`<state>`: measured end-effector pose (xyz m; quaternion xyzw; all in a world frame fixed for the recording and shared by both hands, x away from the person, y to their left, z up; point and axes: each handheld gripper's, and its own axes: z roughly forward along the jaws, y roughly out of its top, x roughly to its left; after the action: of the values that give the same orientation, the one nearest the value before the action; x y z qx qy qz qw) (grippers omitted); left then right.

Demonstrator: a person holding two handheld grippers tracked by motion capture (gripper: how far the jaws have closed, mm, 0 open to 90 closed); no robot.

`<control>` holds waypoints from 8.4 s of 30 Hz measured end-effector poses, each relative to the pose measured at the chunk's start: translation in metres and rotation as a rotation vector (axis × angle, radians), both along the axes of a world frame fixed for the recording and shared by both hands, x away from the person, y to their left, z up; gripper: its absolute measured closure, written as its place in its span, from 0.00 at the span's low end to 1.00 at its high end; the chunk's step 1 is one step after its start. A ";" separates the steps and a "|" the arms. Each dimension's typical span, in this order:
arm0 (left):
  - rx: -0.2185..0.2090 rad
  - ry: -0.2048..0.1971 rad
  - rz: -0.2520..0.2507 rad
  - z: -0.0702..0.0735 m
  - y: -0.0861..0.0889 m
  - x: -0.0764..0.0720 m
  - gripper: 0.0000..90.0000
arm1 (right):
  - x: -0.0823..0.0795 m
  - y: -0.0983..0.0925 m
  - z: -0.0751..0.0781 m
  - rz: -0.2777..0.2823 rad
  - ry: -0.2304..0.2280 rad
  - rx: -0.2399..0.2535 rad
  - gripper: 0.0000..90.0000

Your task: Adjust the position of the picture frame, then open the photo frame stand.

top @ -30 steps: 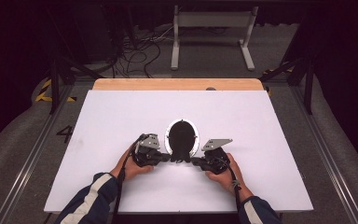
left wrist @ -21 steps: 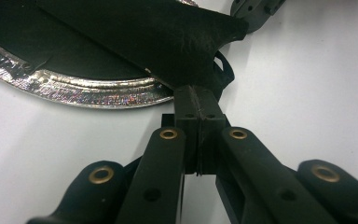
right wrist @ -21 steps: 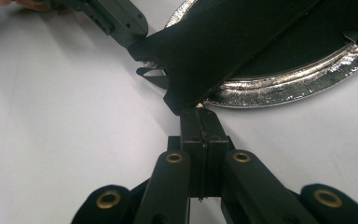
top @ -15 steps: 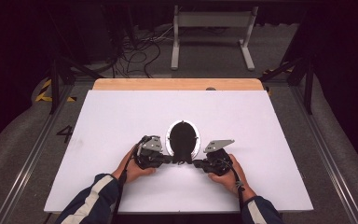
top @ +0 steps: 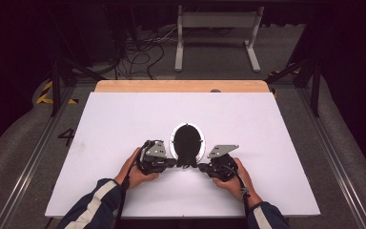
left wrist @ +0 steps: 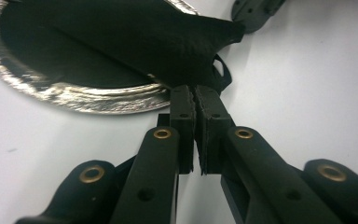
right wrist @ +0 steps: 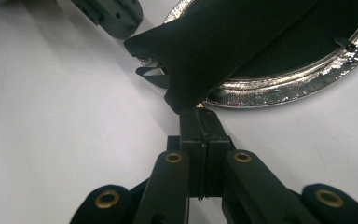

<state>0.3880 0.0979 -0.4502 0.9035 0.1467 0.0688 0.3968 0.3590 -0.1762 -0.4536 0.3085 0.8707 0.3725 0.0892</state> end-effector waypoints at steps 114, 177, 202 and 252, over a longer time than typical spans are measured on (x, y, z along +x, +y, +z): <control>0.032 -0.018 0.428 -0.019 0.140 -0.080 0.23 | 0.055 -0.002 -0.023 -0.199 0.524 0.644 0.62; -0.276 0.265 0.090 -0.004 0.013 0.051 0.61 | 0.033 -0.002 -0.003 0.092 0.192 0.435 0.83; -0.178 -0.057 0.153 0.016 -0.009 0.027 0.74 | 0.033 -0.005 -0.001 -0.010 0.110 0.371 0.83; -0.057 -0.317 0.259 0.005 -0.016 0.008 0.82 | 0.007 -0.009 0.002 -0.084 0.096 0.243 0.82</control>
<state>0.3955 0.0815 -0.4456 0.8433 0.1993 0.2562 0.4283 0.3658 -0.1851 -0.4513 0.3705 0.8089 0.4557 0.0249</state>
